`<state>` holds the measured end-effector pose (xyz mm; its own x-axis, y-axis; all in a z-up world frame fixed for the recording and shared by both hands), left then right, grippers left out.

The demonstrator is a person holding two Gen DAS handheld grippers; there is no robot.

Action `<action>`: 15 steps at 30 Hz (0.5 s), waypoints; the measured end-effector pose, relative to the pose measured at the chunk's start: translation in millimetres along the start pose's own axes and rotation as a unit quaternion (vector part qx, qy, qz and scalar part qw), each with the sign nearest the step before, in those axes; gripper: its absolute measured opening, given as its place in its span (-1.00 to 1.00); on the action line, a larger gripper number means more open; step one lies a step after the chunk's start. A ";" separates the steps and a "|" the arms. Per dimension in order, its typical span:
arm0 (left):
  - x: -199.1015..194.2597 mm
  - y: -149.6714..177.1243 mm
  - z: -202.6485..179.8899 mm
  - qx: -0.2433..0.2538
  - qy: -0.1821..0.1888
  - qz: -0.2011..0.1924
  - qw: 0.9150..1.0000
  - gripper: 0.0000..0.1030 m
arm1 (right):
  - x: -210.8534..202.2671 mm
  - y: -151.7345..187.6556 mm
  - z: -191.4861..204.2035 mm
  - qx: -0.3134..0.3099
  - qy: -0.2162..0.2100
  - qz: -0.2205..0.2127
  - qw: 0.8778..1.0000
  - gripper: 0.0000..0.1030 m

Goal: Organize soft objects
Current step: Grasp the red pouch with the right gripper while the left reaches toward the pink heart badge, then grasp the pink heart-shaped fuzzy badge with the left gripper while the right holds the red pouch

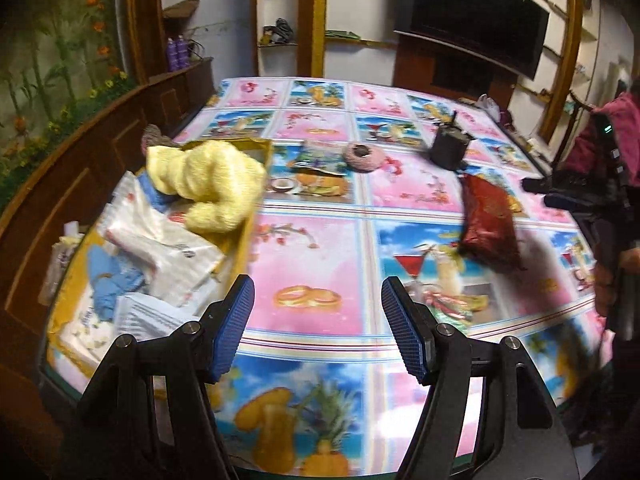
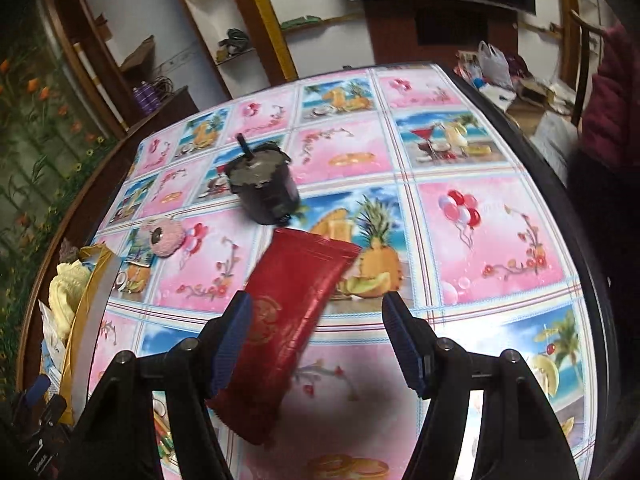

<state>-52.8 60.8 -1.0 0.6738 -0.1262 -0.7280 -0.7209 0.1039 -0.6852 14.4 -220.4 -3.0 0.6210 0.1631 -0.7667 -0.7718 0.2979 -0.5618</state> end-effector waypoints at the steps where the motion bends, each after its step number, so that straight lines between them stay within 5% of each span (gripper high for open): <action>1: -0.8 -0.4 -4.0 -0.005 0.016 0.000 1.000 0.29 | 4.4 1.6 -2.6 0.005 -0.004 0.009 1.000 0.31; 10: -4.3 -11.4 -18.1 -0.011 0.064 0.003 0.998 0.29 | 57.0 11.2 14.6 0.020 -0.017 0.082 0.996 0.30; 15: 20.7 -54.5 -28.9 0.005 0.074 0.014 0.997 0.29 | 67.0 10.2 27.7 0.010 0.000 0.077 0.997 0.31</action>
<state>-4.3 24.0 21.9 0.6219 -0.2664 -0.7364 -0.7371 0.1185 -0.6653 51.9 -180.3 -51.5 0.4952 0.2087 -0.8434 -0.8553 0.2874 -0.4311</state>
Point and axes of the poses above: each gripper's, at about its wrist camera, not at the fingertips, and x roughly the way its jaws point, z to its left, y to its underside, the point moved 10 cm from there along x, roughly the way its jaws point, and after that the axes turned 3 degrees about -y, right-handed, at the moved point
